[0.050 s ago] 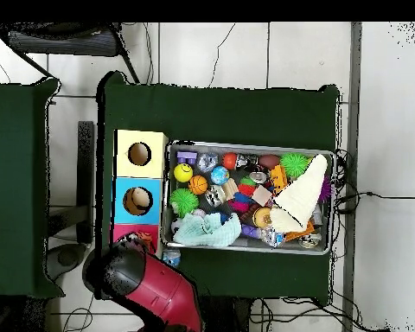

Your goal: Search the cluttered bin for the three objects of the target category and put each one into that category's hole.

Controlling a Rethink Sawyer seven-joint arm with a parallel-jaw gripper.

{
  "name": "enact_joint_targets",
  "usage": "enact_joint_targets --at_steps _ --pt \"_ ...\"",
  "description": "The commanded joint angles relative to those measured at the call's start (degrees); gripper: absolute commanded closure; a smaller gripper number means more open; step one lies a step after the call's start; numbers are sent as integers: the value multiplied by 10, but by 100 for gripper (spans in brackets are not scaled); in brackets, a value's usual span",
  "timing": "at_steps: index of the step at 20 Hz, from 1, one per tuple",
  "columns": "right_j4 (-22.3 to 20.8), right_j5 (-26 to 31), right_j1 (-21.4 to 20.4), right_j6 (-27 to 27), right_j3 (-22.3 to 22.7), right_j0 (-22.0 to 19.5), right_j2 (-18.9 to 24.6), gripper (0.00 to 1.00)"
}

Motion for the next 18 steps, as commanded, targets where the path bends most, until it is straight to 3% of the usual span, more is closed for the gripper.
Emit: enact_joint_targets --at_steps 1,9,10,18 --pt "17 -15 30 119 28 -17 55 100" --pt "-5 25 29 123 7 -6 44 100" --pt "-7 27 29 121 5 -7 44 0" --pt "-23 58 33 119 -13 -14 31 0"
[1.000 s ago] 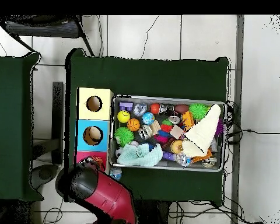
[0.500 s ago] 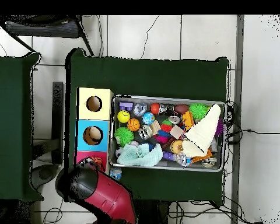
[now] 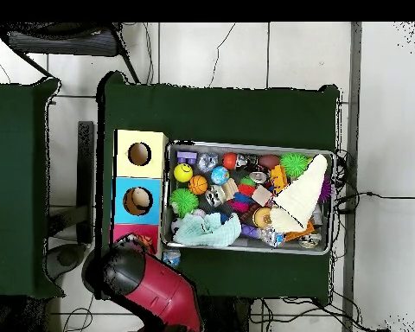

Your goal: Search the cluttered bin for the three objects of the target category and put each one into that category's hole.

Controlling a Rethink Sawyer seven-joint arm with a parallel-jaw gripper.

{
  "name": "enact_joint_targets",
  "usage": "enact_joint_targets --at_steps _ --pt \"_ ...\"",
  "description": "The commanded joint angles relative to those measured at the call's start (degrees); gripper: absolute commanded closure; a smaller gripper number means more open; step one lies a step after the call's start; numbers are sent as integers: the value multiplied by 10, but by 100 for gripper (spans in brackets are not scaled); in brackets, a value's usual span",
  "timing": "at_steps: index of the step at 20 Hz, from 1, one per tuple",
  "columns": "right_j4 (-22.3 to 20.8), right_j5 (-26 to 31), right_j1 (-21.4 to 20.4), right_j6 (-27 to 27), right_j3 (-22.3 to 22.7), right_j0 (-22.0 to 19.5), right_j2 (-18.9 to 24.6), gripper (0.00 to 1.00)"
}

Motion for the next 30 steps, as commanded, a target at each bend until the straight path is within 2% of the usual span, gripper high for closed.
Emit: enact_joint_targets --at_steps 1,9,13,23,27,30 --pt "-24 52 36 116 -16 -15 27 0" --pt "-30 73 38 114 -33 -36 15 0" --pt "-56 113 37 113 -64 -50 -7 0" --pt "-103 190 47 121 -140 -90 -23 0" --pt "-98 194 42 144 -139 -81 -22 0" --pt "-84 183 32 160 -120 -65 -19 0"
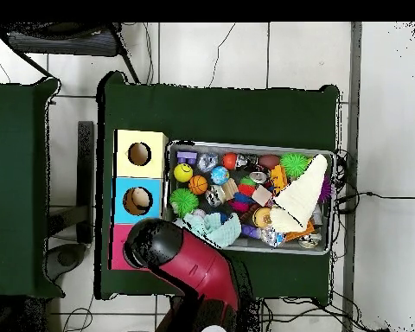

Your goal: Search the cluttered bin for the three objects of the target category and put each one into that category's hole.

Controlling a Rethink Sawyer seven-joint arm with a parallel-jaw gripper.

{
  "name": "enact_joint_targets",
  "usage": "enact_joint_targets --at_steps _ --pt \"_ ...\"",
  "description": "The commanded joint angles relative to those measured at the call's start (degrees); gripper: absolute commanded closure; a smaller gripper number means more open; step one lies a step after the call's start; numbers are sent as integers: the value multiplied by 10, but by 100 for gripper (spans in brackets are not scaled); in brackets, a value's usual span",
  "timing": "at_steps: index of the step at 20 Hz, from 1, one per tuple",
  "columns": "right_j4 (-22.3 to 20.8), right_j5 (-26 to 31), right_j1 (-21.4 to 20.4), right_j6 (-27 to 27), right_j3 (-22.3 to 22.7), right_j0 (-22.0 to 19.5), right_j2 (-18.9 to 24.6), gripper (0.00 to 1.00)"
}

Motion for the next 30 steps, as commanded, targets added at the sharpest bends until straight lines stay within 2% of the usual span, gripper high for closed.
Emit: enact_joint_targets --at_steps 1,6,15,18,21,30 --pt "-2 33 6 161 -31 5 12 0" --pt "7 25 -4 170 -14 16 12 0" --pt "26 -17 -3 126 25 -12 28 0" --pt "21 -42 11 98 36 -29 34 0" --pt "-8 -35 34 88 18 -45 20 0" --pt "-18 -20 20 84 25 -60 16 0"
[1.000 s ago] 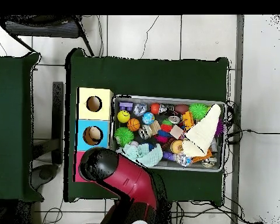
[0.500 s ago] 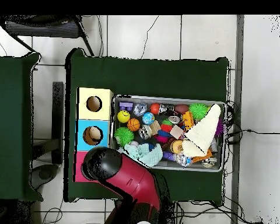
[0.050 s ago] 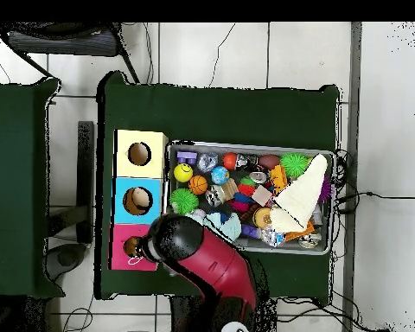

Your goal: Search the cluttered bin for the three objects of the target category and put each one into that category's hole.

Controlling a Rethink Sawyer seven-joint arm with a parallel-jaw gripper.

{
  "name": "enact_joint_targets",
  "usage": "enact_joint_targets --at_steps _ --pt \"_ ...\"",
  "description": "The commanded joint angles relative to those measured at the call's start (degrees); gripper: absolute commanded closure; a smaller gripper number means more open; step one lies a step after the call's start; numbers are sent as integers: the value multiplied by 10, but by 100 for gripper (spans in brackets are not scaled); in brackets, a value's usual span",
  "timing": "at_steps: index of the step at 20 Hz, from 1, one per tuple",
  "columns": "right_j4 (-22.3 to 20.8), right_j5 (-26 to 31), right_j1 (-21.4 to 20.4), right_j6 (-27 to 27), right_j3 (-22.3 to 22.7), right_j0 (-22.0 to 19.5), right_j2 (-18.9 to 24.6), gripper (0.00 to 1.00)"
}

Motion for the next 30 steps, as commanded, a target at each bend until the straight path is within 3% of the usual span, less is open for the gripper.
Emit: enact_joint_targets --at_steps 1,5,10,14,19,30 --pt "-18 -16 8 87 28 -17 17 0" --pt "-22 5 -7 101 26 -3 7 0" --pt "-64 24 0 91 1 -3 -32 0" --pt "-92 21 11 81 -14 -13 -51 0" --pt "-99 -6 20 76 0 -30 -43 0" --pt "-25 -74 6 131 94 22 22 0"
